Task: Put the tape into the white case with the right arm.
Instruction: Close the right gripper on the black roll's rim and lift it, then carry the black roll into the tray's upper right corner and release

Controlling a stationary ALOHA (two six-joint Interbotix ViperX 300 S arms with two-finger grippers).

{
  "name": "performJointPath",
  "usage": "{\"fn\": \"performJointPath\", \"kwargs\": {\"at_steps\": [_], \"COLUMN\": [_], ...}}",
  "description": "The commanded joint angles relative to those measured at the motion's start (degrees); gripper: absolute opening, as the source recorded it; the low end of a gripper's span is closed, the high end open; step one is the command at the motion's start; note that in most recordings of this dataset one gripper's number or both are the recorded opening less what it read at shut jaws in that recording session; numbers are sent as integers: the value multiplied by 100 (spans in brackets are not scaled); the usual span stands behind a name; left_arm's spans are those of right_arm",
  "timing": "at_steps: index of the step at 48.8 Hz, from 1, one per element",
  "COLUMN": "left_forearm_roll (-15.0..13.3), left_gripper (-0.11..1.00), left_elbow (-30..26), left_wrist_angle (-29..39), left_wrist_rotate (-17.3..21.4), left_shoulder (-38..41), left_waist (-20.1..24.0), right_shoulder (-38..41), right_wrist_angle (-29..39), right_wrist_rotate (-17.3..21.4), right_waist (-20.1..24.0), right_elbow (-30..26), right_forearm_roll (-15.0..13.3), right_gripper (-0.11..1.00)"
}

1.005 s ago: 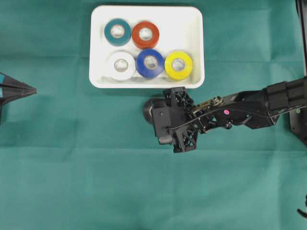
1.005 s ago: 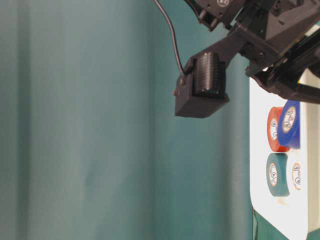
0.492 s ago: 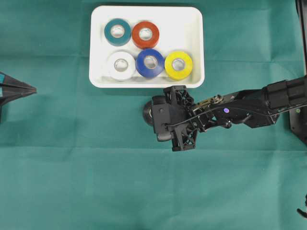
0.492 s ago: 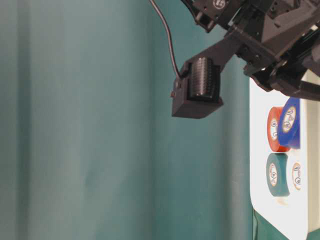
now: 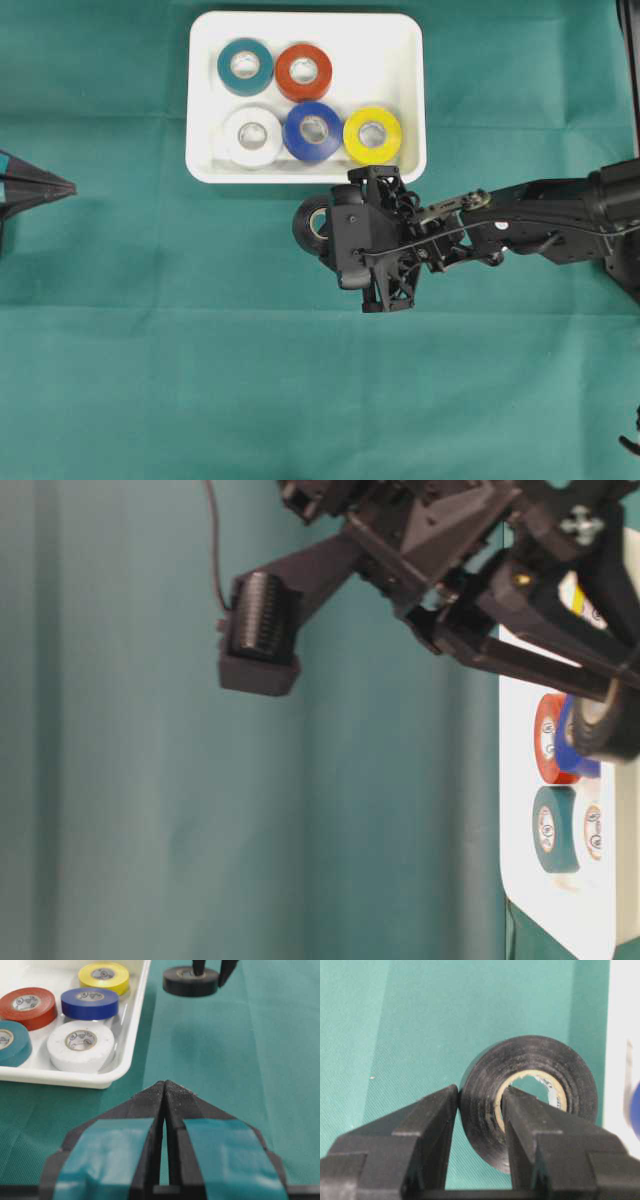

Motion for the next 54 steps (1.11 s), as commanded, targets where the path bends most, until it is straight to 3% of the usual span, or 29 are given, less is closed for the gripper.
{"fn": "performJointPath", "kwargs": {"at_steps": [1, 15, 54], "left_forearm_roll": [-18, -18, -18], "left_gripper": [0, 0, 0], "left_elbow": [-70, -70, -62], "left_wrist_angle": [-26, -26, -26], "left_wrist_rotate": [0, 0, 0], "left_shoulder": [44, 44, 35], "left_waist": [18, 18, 18], "right_shoulder": [-193, -185, -114], "right_wrist_angle": [88, 114, -158], "right_wrist_rotate": [0, -9, -62], "right_waist": [18, -185, -2127], "right_elbow": [-123, -149, -396], "right_forearm_roll": [9, 18, -167], "right_gripper": [1, 1, 1]}}
